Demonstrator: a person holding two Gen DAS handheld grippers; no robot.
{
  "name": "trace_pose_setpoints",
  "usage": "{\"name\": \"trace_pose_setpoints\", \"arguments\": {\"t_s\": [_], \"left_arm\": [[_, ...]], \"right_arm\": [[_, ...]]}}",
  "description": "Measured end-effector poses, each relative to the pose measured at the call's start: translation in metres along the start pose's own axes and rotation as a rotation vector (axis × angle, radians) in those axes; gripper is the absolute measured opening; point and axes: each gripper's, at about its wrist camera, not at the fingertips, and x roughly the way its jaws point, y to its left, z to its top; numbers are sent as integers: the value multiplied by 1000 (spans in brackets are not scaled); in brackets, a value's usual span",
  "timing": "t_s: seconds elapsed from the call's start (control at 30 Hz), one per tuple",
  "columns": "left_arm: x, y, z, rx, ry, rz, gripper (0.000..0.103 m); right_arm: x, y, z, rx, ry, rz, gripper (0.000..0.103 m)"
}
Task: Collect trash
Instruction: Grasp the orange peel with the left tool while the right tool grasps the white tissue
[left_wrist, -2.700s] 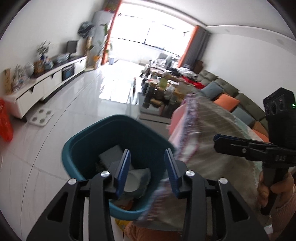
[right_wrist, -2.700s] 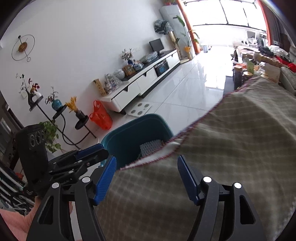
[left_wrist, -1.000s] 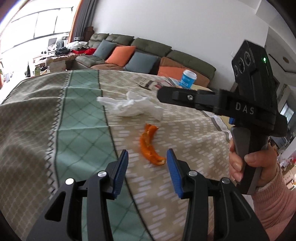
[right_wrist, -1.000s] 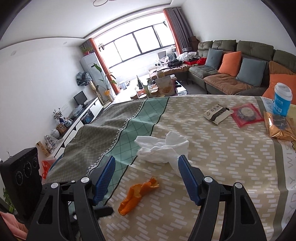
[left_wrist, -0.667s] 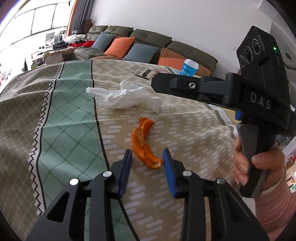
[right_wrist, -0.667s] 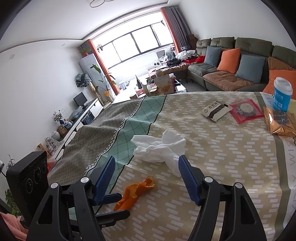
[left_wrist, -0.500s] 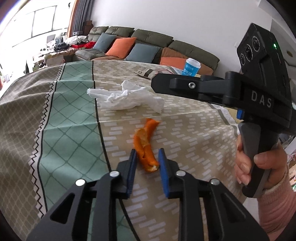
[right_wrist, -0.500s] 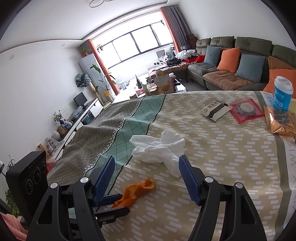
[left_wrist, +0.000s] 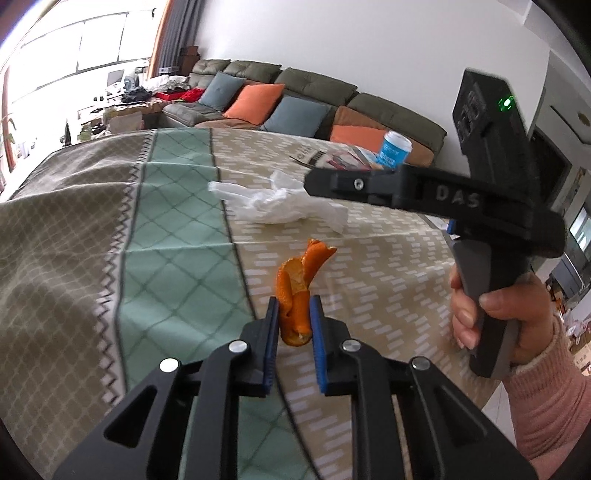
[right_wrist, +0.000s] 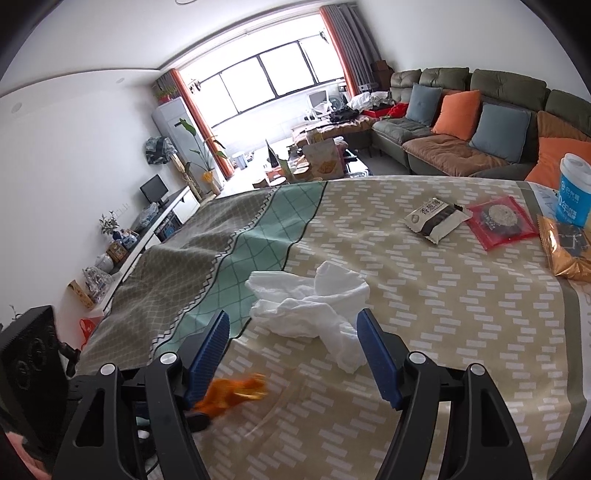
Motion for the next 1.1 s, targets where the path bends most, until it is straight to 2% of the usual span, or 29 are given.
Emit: {"name": "trace_pose_setpoints", "arguments": {"t_s": [0.23,0.4,0.47,0.53,0.57,0.97,1.1], "left_arm": [[-25,21,-3,-41,-39,35,17],[-38,35,-5,-73,-59,61,17],[-40,38,-4,-79,-65,70,17],[-46,43,-5,-88,-73,78,17],[-48,45,-5,-92,-76,81,18],[-63,63,-15,-125,-96,116,17],[-68,68,-18,-136,-105,127,17]], "right_arm": [[18,-4,7,14,51,-32,77],[32,-4,9,17,88,-42,77],[37,-1,8,4,105,-50,73],[40,1,7,-5,117,-58,62],[40,2,6,-7,122,-59,60],[32,3,4,-10,90,-52,14],[26,6,3,-14,73,-35,12]]}}
